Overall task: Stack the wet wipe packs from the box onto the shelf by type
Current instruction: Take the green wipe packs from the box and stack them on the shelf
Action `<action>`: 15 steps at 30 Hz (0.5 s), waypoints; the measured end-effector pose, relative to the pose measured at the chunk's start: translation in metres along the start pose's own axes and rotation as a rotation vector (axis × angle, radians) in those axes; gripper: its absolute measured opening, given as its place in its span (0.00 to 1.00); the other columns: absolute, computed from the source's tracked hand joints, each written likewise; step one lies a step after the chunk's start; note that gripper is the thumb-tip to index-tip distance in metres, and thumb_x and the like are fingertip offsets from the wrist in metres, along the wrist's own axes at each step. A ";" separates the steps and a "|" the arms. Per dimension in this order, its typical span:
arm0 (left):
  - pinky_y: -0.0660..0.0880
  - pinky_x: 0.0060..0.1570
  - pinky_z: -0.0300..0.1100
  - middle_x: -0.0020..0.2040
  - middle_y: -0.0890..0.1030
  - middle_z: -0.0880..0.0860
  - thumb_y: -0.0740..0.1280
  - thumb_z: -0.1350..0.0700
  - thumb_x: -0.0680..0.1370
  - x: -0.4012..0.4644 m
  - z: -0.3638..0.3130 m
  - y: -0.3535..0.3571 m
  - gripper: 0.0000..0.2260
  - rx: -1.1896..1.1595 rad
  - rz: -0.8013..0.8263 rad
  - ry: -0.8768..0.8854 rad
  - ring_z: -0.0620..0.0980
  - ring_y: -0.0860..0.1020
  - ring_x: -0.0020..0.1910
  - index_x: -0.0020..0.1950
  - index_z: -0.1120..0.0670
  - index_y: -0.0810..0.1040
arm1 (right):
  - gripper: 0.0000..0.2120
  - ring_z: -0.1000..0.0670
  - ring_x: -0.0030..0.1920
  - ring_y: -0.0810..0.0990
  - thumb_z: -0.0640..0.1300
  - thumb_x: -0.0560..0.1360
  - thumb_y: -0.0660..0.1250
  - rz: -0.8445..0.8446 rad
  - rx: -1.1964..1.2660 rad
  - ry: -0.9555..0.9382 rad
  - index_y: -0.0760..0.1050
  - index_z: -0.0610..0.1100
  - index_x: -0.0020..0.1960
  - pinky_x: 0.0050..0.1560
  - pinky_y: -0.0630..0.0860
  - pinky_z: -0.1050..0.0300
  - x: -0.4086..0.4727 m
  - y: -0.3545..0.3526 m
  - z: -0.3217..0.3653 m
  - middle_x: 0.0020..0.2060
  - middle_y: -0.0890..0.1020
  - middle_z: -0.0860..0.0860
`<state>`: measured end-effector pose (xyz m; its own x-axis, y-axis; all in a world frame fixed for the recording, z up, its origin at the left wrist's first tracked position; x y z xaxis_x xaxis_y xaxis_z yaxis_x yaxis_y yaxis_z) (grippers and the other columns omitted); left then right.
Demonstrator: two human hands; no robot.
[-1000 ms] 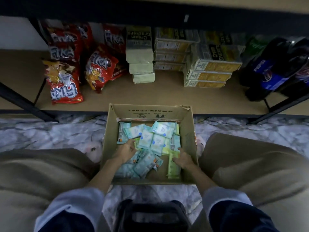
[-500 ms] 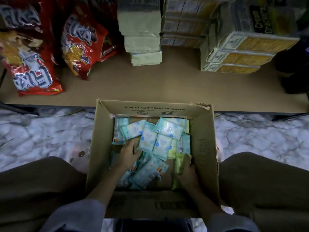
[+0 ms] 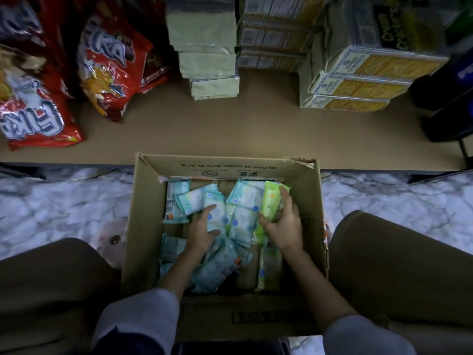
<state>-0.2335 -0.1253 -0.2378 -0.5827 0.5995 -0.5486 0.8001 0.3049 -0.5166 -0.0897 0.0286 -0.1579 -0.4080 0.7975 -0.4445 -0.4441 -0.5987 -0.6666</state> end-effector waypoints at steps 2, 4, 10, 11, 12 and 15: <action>0.67 0.59 0.43 0.66 0.70 0.62 0.71 0.68 0.71 -0.008 0.017 -0.029 0.29 -0.034 -0.146 -0.023 0.59 0.69 0.65 0.70 0.57 0.67 | 0.40 0.40 0.60 0.73 0.46 0.70 0.72 -0.007 0.004 0.007 0.54 0.52 0.75 0.56 0.71 0.53 -0.001 0.001 -0.001 0.64 0.69 0.42; 0.66 0.60 0.48 0.63 0.70 0.66 0.69 0.72 0.70 -0.020 0.037 -0.057 0.28 -0.019 -0.314 -0.042 0.64 0.70 0.63 0.68 0.59 0.69 | 0.40 0.39 0.61 0.73 0.46 0.70 0.72 -0.003 0.009 0.009 0.54 0.51 0.75 0.56 0.71 0.52 -0.003 0.003 -0.004 0.64 0.69 0.42; 0.71 0.57 0.57 0.61 0.71 0.65 0.73 0.64 0.69 -0.030 0.011 -0.046 0.20 0.195 -0.440 0.107 0.65 0.70 0.58 0.60 0.56 0.78 | 0.41 0.41 0.60 0.75 0.44 0.70 0.73 0.035 0.067 0.038 0.54 0.52 0.75 0.56 0.74 0.50 -0.008 0.010 -0.018 0.64 0.71 0.41; 0.74 0.53 0.57 0.55 0.75 0.63 0.72 0.62 0.70 -0.024 0.003 -0.037 0.17 0.138 -0.393 0.135 0.62 0.74 0.53 0.58 0.57 0.78 | 0.41 0.41 0.60 0.75 0.44 0.70 0.73 0.036 0.075 0.042 0.54 0.52 0.75 0.56 0.75 0.50 -0.007 0.011 -0.021 0.64 0.72 0.41; 0.75 0.51 0.56 0.49 0.76 0.61 0.71 0.62 0.72 -0.017 0.000 -0.028 0.15 0.044 -0.318 0.118 0.60 0.76 0.49 0.58 0.58 0.78 | 0.41 0.41 0.60 0.75 0.44 0.70 0.73 0.039 0.084 0.049 0.54 0.53 0.75 0.56 0.75 0.50 -0.006 0.012 -0.024 0.63 0.72 0.42; 0.71 0.61 0.49 0.57 0.75 0.61 0.70 0.60 0.73 0.003 0.014 -0.001 0.20 -0.057 -0.098 -0.047 0.59 0.74 0.58 0.65 0.57 0.74 | 0.41 0.42 0.61 0.74 0.45 0.70 0.73 0.049 0.086 0.070 0.54 0.53 0.75 0.56 0.73 0.52 -0.002 0.017 -0.031 0.64 0.72 0.42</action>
<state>-0.2380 -0.1339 -0.2484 -0.6637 0.5298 -0.5281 0.7448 0.4030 -0.5318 -0.0713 0.0189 -0.1872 -0.3751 0.7688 -0.5180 -0.4929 -0.6386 -0.5909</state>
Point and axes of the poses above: each hand's wrist, its own x-axis towards the middle knuckle, its own y-axis out of the palm, z = x × y, the point moved 7 cm from there along x, towards the middle knuckle
